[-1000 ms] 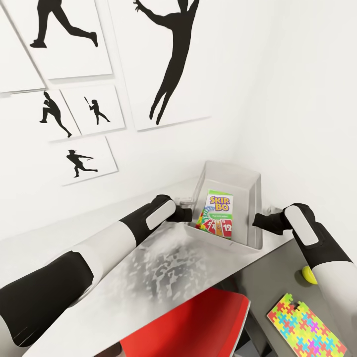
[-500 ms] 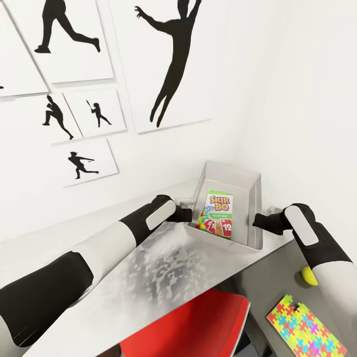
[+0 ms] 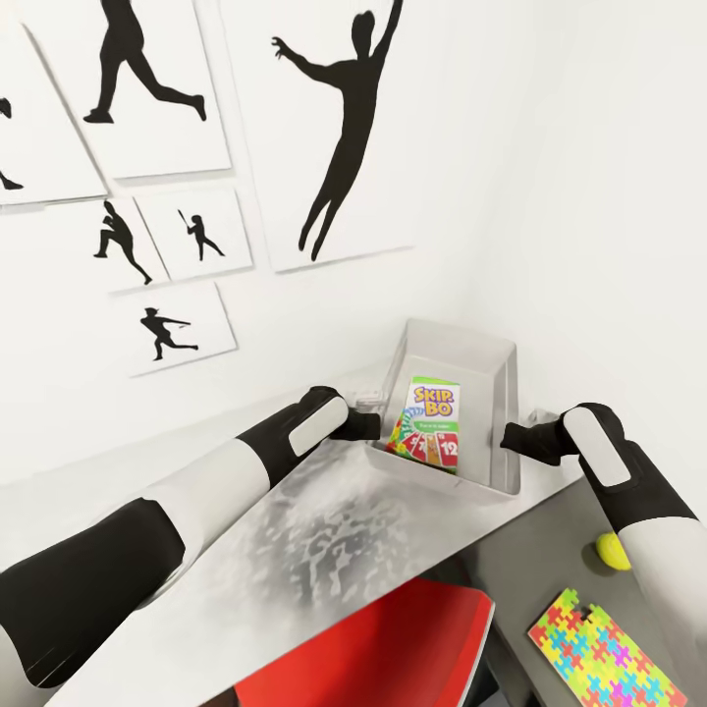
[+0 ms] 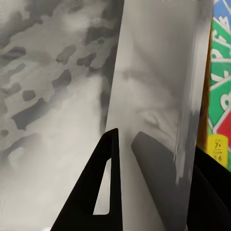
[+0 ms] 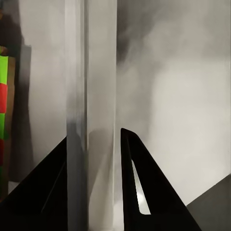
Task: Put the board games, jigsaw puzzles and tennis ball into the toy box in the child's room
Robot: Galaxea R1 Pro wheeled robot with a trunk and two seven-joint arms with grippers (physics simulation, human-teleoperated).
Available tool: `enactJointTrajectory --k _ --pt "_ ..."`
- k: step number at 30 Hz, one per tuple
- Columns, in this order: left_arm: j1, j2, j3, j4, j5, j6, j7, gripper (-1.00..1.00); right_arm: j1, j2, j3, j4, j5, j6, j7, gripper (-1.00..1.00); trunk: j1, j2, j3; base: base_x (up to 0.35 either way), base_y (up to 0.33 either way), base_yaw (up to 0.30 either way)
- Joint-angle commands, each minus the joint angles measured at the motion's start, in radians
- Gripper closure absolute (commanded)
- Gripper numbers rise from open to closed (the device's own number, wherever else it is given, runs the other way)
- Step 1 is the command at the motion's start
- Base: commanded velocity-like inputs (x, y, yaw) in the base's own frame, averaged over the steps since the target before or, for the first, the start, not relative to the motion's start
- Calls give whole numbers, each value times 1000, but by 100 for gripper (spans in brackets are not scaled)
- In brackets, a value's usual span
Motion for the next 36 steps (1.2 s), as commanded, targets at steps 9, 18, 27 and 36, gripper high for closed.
enactJointTrajectory --k 9,18,27,36 --pt "-1 -1 -3 -2 37 -6 5 100 -1 0 2 -1 -29 1 -9 100 1 -2 13 -80 0 0" --pt "-1 -1 -3 -2 37 -5 5 100 -1 -1 2 -2 -29 1 -10 100 1 -2 22 -193 0 0" --pt "-1 -1 -3 -2 37 -6 5 100 -1 -1 2 -2 -29 1 -9 100 1 -2 22 -135 0 0" --pt "-1 -1 -3 -2 36 -5 5 100 -1 0 2 -1 -29 1 -9 100 1 -2 22 -130 99 0"
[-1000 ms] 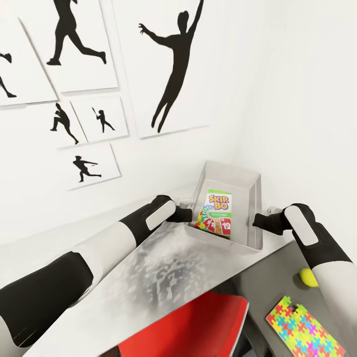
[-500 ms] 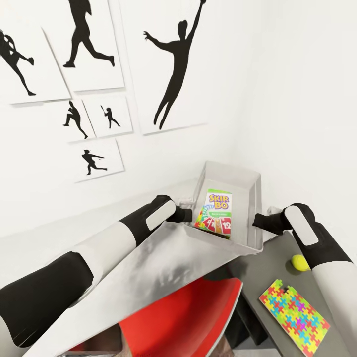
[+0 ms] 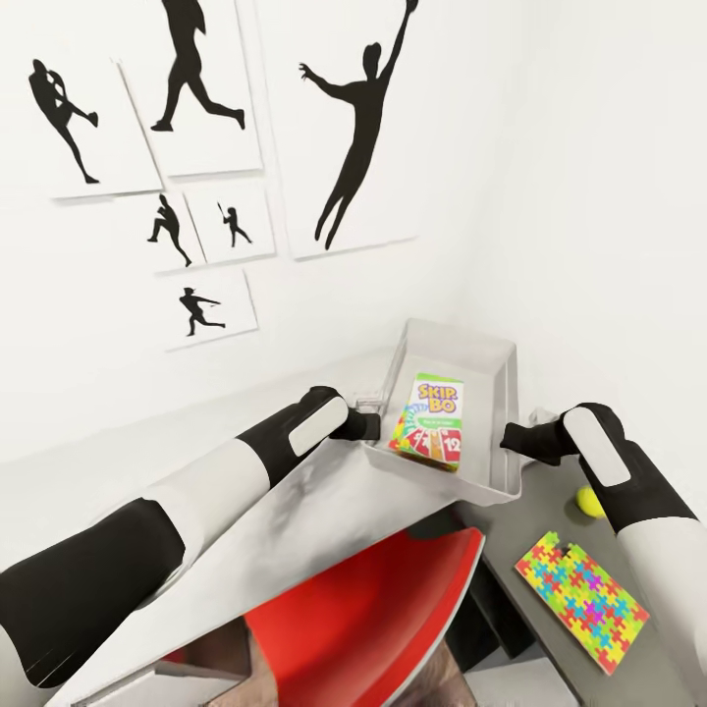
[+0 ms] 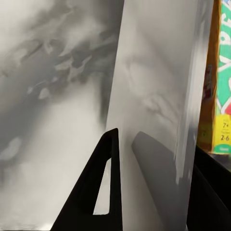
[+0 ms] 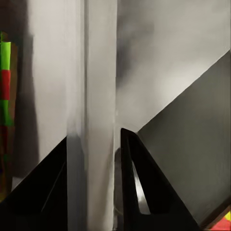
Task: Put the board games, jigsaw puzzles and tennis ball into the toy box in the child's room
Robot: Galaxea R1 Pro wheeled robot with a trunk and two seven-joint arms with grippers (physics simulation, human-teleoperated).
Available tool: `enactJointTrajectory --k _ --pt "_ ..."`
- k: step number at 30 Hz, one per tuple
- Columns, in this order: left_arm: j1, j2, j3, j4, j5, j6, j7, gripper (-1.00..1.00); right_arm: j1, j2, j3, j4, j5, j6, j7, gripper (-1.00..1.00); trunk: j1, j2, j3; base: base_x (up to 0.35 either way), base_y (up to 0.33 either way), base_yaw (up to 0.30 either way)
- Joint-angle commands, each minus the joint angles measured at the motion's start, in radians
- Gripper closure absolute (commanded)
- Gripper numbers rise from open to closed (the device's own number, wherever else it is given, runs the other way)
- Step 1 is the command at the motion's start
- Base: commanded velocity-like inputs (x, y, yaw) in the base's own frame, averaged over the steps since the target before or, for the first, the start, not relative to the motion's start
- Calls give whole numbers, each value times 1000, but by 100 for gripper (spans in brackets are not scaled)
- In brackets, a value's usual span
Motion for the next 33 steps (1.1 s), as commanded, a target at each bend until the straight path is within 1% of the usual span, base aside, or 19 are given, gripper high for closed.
enactJointTrajectory --k 1,23,33 --pt "-1 0 -5 -2 39 -7 6 100 -1 0 2 -1 -29 1 -9 100 0 -2 -2 -210 193 0" --pt "-1 0 -5 -2 39 -5 6 100 -1 0 2 -4 -29 1 -9 100 0 -2 -2 -236 203 0" --pt "-1 0 -5 -3 39 -5 7 100 -3 0 2 -5 -29 1 -9 100 0 -2 -2 -150 256 0"
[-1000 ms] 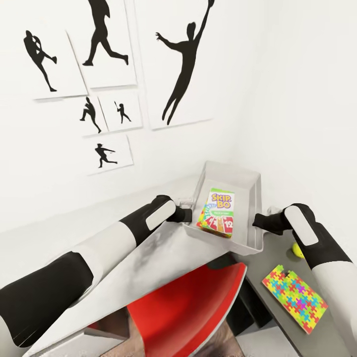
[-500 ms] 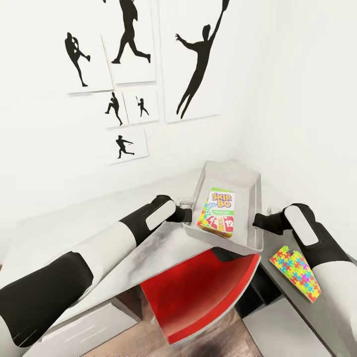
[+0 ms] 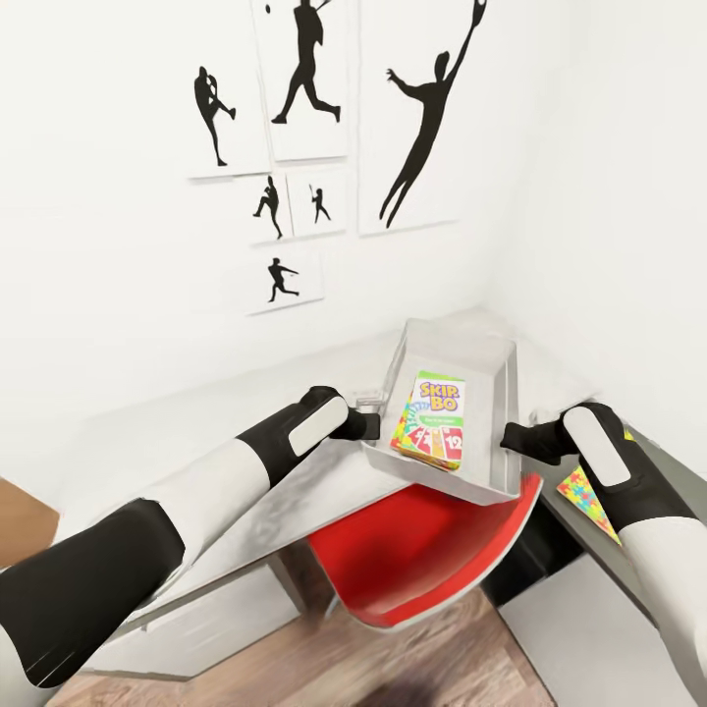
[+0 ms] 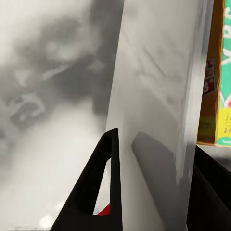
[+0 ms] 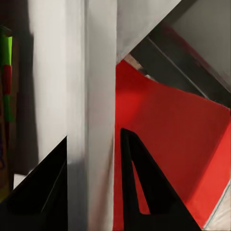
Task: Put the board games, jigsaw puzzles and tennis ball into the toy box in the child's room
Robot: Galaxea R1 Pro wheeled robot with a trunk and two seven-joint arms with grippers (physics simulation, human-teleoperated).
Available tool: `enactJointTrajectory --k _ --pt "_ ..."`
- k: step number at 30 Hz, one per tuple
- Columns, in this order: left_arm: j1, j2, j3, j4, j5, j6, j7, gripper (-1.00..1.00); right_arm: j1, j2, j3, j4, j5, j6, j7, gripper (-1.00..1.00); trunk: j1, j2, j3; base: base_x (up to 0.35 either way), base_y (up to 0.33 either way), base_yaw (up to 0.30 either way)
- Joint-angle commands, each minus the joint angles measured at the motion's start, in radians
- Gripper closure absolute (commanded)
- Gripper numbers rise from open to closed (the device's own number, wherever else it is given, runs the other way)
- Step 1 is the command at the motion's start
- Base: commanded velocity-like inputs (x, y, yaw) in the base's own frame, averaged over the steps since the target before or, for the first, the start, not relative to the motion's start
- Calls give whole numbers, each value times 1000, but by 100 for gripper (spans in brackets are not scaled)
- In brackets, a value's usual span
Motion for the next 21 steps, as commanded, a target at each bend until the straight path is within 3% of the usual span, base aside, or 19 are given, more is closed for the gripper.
enactJointTrajectory --k 1,21 --pt "-1 0 -6 -2 40 -4 6 100 -2 0 2 -5 -31 1 -10 100 0 -2 -2 -61 275 0" --pt "-1 0 -6 -1 40 -4 6 100 -1 1 2 -5 -31 1 -10 100 0 -2 -2 -17 286 0"
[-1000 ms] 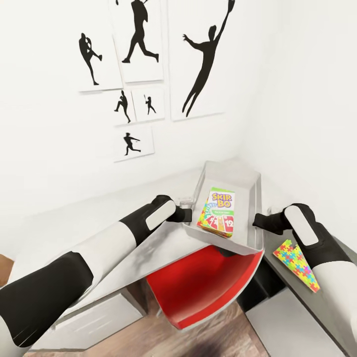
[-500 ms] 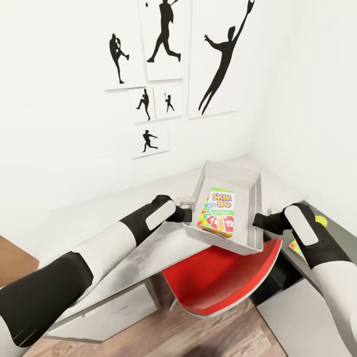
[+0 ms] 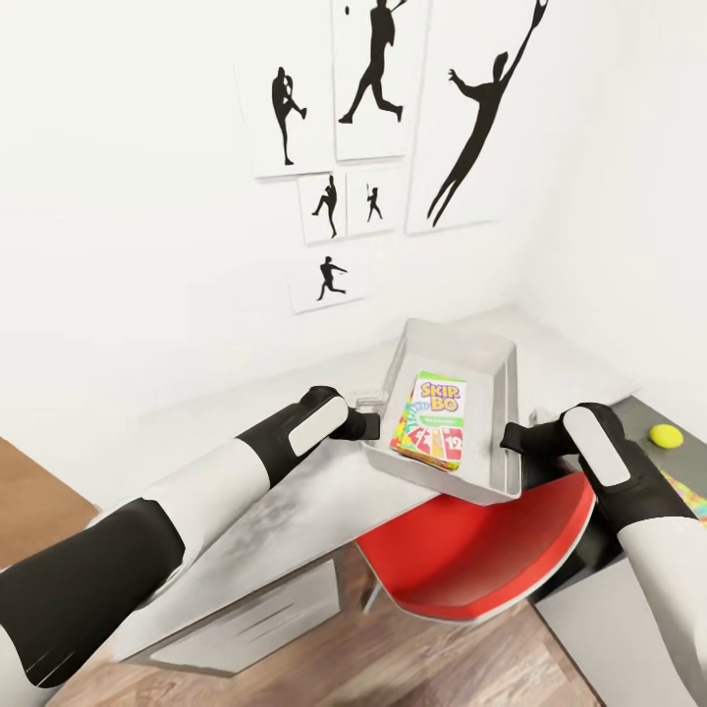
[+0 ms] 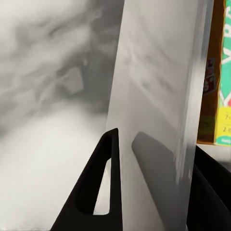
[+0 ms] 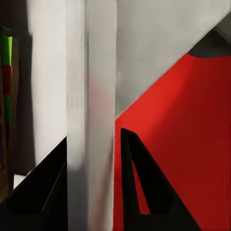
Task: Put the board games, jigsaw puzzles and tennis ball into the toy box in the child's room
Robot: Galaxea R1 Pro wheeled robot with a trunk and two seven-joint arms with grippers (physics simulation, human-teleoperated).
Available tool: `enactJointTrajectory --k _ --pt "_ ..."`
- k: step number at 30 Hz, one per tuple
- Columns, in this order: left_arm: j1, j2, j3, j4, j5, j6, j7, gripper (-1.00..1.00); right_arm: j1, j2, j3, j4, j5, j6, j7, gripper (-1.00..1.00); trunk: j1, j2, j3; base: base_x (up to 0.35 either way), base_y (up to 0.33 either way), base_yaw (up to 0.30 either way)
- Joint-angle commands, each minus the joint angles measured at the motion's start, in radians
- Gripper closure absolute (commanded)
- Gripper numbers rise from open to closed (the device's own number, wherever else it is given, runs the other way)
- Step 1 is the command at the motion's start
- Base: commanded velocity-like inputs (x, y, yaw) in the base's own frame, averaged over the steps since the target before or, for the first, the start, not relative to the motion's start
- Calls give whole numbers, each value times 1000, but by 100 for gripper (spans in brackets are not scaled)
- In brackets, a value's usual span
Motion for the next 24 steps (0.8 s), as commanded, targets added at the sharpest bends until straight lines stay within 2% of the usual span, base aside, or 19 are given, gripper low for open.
enactJointTrajectory --k 1,24 --pt "-1 -1 -6 -1 40 -4 6 100 -1 0 2 -6 -30 2 -9 100 0 -2 -2 -108 288 0" --pt "-1 -1 -6 -1 39 -4 6 100 0 0 2 -6 -28 2 -9 100 0 -2 -2 -108 285 0"
